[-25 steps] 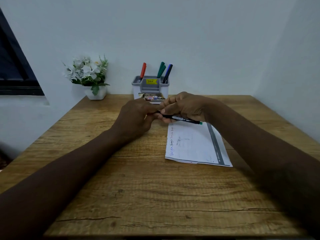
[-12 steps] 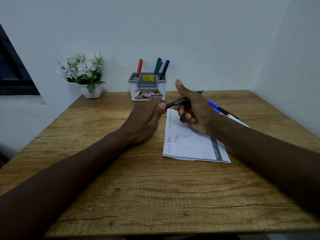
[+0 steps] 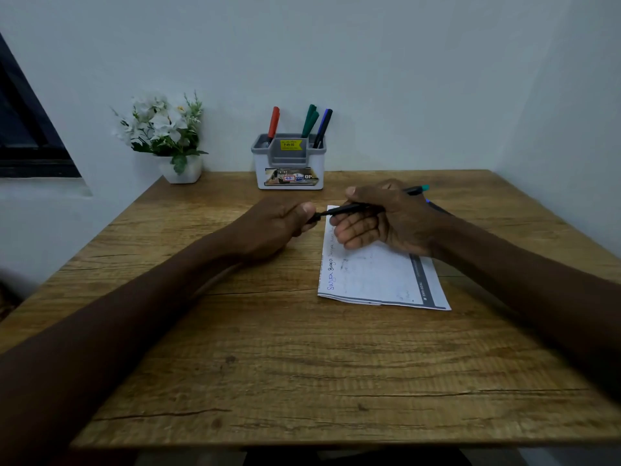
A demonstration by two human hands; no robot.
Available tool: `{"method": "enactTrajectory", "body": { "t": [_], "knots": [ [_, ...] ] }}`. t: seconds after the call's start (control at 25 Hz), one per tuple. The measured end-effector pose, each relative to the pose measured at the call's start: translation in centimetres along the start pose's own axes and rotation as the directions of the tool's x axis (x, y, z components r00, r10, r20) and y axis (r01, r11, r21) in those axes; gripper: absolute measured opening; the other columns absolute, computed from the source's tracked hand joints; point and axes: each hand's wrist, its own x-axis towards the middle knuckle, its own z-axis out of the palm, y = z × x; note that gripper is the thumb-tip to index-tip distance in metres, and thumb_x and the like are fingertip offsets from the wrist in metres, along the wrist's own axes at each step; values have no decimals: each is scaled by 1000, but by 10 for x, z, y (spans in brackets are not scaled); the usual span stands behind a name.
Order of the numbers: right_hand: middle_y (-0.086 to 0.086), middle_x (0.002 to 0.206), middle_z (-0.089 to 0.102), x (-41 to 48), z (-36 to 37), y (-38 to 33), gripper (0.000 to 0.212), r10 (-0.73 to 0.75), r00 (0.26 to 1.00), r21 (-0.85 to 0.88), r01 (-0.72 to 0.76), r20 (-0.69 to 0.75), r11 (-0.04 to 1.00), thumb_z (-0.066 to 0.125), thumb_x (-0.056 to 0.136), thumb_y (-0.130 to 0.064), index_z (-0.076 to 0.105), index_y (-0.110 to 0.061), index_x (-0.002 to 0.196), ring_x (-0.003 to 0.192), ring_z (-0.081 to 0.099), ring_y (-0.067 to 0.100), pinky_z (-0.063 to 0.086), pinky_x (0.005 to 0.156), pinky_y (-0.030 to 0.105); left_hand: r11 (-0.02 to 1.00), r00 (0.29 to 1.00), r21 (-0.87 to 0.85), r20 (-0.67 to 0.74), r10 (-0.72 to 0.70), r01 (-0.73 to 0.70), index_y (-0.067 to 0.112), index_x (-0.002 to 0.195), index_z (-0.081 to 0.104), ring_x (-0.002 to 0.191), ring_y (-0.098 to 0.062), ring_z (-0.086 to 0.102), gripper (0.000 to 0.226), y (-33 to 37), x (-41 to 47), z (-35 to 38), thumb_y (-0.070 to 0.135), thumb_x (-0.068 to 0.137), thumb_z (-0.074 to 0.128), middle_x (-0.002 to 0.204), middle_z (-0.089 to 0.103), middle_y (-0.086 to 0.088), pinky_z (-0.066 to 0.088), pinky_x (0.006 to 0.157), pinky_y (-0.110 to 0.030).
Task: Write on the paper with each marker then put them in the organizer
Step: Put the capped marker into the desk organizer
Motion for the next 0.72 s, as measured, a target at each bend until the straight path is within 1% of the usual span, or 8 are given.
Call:
{"method": "enactTrajectory", "body": {
  "t": [0.12, 0.2, 0.24, 0.32, 0.44, 0.6, 0.68, 0.72],
  "knots": [
    [21, 84, 78, -8, -13, -1, 37, -41, 997, -29, 39, -70, 999, 59, 101, -26, 73, 8, 102, 67, 77, 22, 64, 64, 28, 979, 991, -160, -4, -132, 129, 17, 74, 57, 62, -10, 50, 48, -3, 0, -4, 53, 103, 42, 69, 56, 5, 40, 62, -28],
    [26, 94, 77, -18, -15, 4, 39, 6, 999, -43, -8, -43, 999, 68, 92, -25, 73, 8, 111, 77, 78, 25, 65, 70, 30, 985, 998, -168, 60, -28, 37, 12, 79, 55, 65, -11, 54, 49, -3, -2, -5, 59, 88, 64, 69, 58, 9, 46, 61, -26],
    [27, 97, 76, -23, -15, 7, 39, 24, 999, -68, -26, -30, 997, 71, 88, -22, 73, 8, 112, 80, 78, 26, 65, 73, 31, 990, 993, -141, 108, 37, -22, 7, 83, 55, 69, -8, 57, 51, -3, -3, -4, 55, 81, 73, 72, 61, 11, 48, 62, -24],
    [26, 96, 76, -29, -13, 9, 32, 35, 999, -154, -35, -3, 987, 76, 83, -11, 74, 8, 110, 82, 77, 27, 65, 76, 33, 991, 976, -116, 200, 87, -64, -2, 94, 56, 77, -1, 61, 54, -3, -5, -3, 39, 76, 85, 80, 65, 18, 49, 67, -18],
    [24, 84, 75, -33, 1, 9, 13, 8, 999, -296, 2, 31, 955, 72, 86, 6, 74, 10, 99, 65, 73, 23, 64, 64, 31, 991, 949, -104, 294, 112, -84, -8, 99, 55, 79, 4, 61, 53, -4, -4, -2, 26, 76, 88, 82, 65, 25, 44, 68, -10],
    [22, 71, 71, -37, 18, 15, 4, -116, 992, -457, 121, 40, 881, 70, 85, 5, 72, 9, 85, 45, 66, 18, 55, 47, 25, 991, 951, -98, 290, 111, -86, -7, 96, 53, 77, 4, 60, 53, -5, -4, -3, 27, 76, 88, 80, 65, 27, 42, 66, -8],
    [19, 67, 71, -41, 22, 17, 6, -159, 986, -480, 162, 48, 862, 70, 86, 6, 71, 11, 84, 42, 64, 18, 53, 45, 25, 993, 954, -75, 279, 107, -89, 0, 94, 55, 78, 2, 61, 48, -3, -4, -3, 31, 77, 87, 83, 66, 24, 45, 70, -15],
    [19, 66, 71, -42, 22, 18, 7, -172, 984, -494, 176, 52, 851, 70, 86, 6, 71, 12, 84, 41, 63, 18, 52, 44, 24, 993, 955, -61, 274, 113, -100, 8, 90, 55, 82, -3, 62, 44, -3, -4, -3, 35, 76, 88, 88, 68, 18, 49, 73, -24]
  ]
}}
